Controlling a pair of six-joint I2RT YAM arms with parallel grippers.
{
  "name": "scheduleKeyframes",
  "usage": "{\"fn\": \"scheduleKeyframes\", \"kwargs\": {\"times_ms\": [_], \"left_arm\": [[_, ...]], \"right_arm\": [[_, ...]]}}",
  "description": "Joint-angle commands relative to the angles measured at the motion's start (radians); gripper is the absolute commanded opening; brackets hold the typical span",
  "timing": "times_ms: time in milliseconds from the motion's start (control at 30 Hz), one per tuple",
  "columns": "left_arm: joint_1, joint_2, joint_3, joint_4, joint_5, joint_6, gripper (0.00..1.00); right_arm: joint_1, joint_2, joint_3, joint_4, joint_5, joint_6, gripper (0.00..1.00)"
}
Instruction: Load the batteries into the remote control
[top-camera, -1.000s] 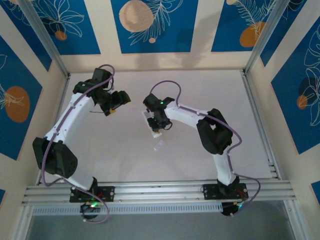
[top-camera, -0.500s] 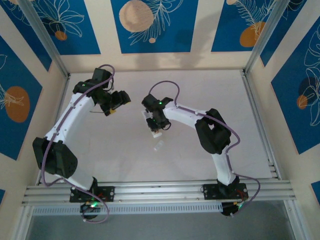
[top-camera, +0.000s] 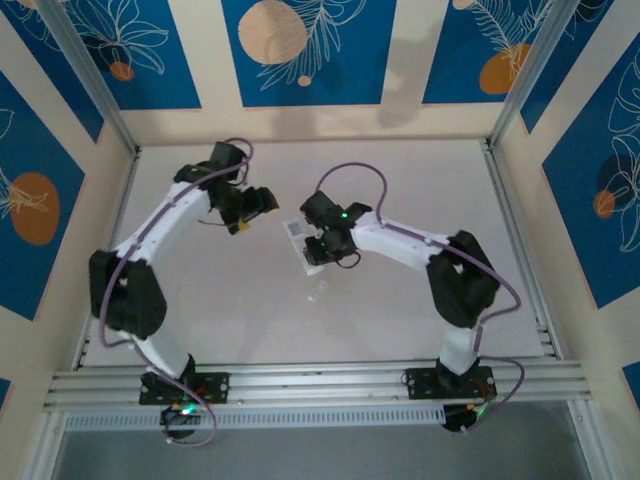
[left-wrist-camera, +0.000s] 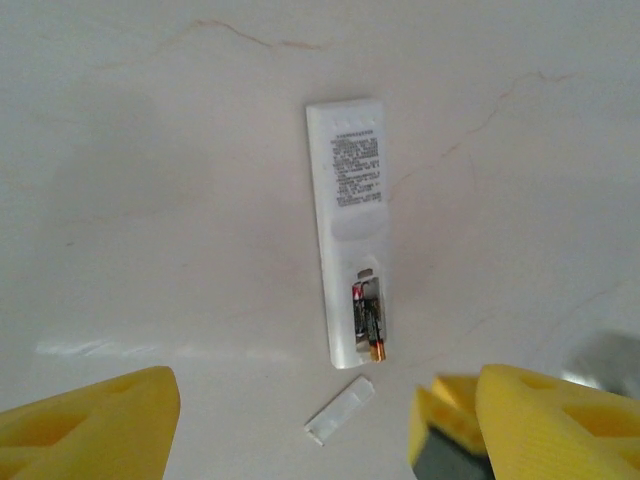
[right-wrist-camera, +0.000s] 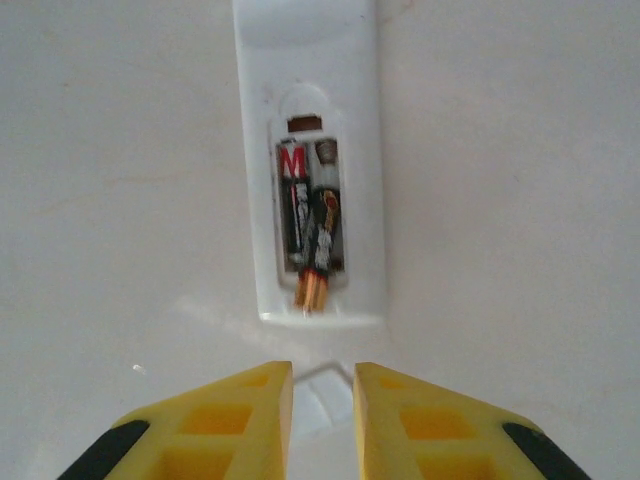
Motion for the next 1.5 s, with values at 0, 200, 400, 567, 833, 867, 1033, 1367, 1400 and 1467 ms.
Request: {"fn": "scheduleKeyframes", "kwargs": {"times_ms": [0,200,400,567,833,867,1033,1367,1400,1467], "left_arm": [[-0.045,0.155,0.128,-0.018,-0.038,-0.013,0.78],[-0.085,0.365,0.272,-0.029,-0.007,-0.023,0.78],[-0.118,0.476,0.356,-0.034,0.049,-0.03,0.76],[-0.126,0.527,0.38,-0.075,0.03,-0.039,0.68],[-0.129,0.553,0.377,-0.088,0.009,-0.032,0.67],[-0.129,0.557,0.377,-0.086,0.01,-0.032,0.67],[-0.131,0.581,0.38,-0.082,0.027,-0.041,0.63],[-0.131,0.59,0.385,-0.096,0.029,-0.03,0.5],[-0.131,0.59,0.385,-0.096,0.03,-0.03,0.49],[-0.131,0.588,0.385,-0.096,0.032,-0.03,0.48]], "right_arm": [[-0.005,-0.045,-0.056,0.089,-0.035,0.075,0.24],[-0.006,-0.016,-0.085,0.14,-0.054,0.116,0.24],[-0.005,0.019,-0.081,0.169,-0.062,0.117,0.24],[-0.003,0.048,-0.073,0.164,-0.043,0.107,0.23],[0.016,0.074,-0.071,0.159,-0.02,0.092,0.23],[0.016,0.078,-0.072,0.159,-0.019,0.093,0.23],[0.016,0.088,-0.061,0.154,0.001,0.085,0.22],[0.016,0.104,-0.043,0.149,-0.008,0.075,0.17],[0.016,0.107,-0.04,0.147,-0.008,0.074,0.17],[0.016,0.114,-0.033,0.145,-0.007,0.073,0.17]]}}
